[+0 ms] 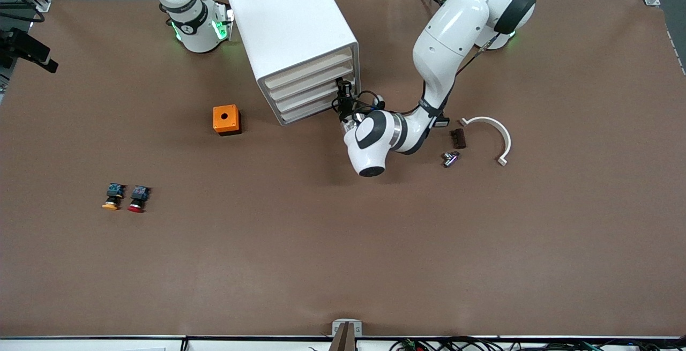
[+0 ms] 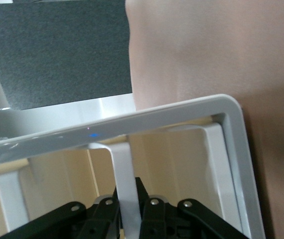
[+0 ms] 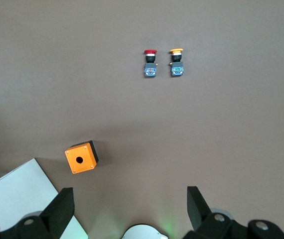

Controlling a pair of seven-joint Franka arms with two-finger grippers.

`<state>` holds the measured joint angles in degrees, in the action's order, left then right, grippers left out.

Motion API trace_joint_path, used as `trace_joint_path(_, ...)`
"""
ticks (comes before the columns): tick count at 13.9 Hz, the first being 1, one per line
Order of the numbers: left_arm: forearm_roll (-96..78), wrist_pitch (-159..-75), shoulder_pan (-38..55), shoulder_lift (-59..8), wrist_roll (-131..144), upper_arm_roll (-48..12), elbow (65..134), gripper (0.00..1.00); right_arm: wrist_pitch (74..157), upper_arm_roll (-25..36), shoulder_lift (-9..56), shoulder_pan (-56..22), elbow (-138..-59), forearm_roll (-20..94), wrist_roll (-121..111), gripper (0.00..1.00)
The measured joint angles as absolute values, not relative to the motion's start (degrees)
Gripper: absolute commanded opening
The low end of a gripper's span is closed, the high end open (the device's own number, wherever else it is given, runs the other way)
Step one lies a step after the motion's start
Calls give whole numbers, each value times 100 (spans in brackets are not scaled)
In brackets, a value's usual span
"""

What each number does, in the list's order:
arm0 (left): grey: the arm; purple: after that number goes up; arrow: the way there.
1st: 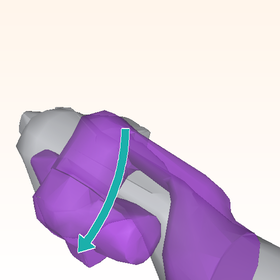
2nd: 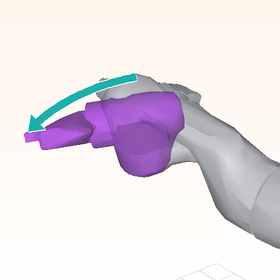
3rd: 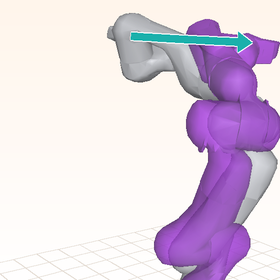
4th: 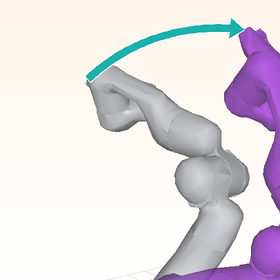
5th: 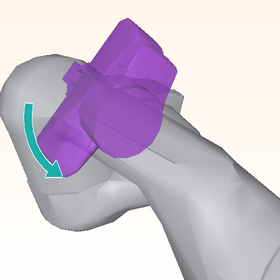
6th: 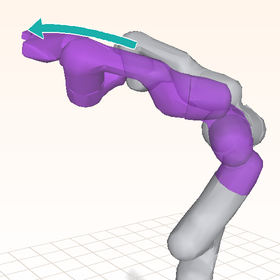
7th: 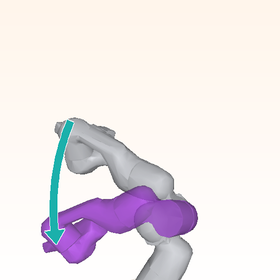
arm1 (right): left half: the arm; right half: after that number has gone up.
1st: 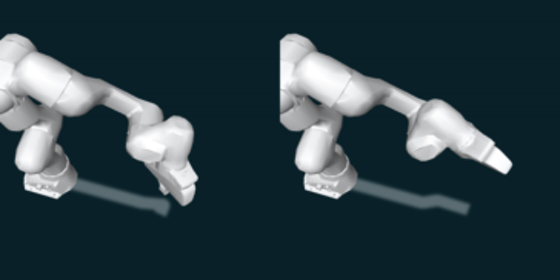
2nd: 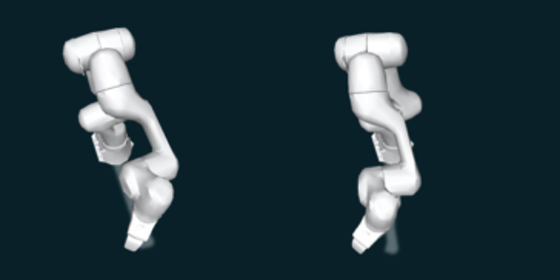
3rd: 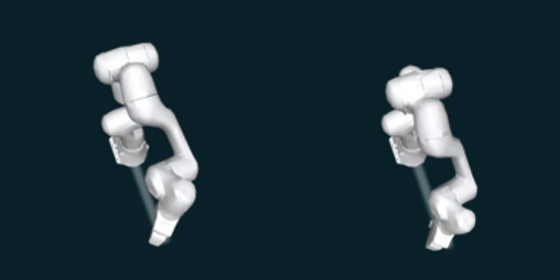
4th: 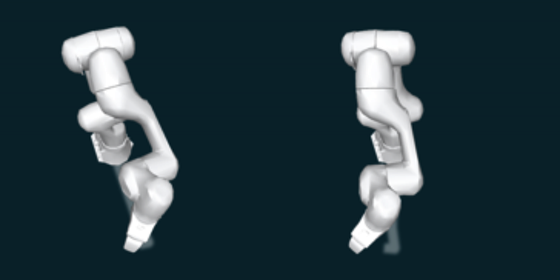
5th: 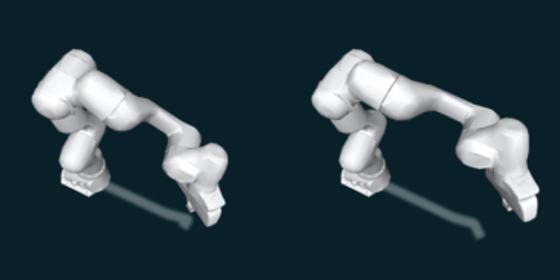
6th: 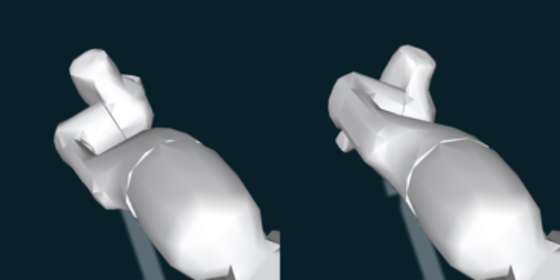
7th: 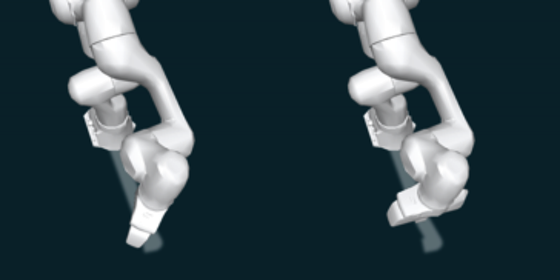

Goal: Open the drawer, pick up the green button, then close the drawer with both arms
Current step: 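Grip the drawer front with the left gripper and pull it open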

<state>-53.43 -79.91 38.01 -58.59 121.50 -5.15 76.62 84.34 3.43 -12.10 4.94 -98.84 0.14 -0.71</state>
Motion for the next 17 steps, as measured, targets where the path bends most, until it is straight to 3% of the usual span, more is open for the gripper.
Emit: trace_joint_path(17,-5474,-8040,2838,-5874,12125,-488,7618,13,8462,368,-871,506,-9722,8,-179,100)
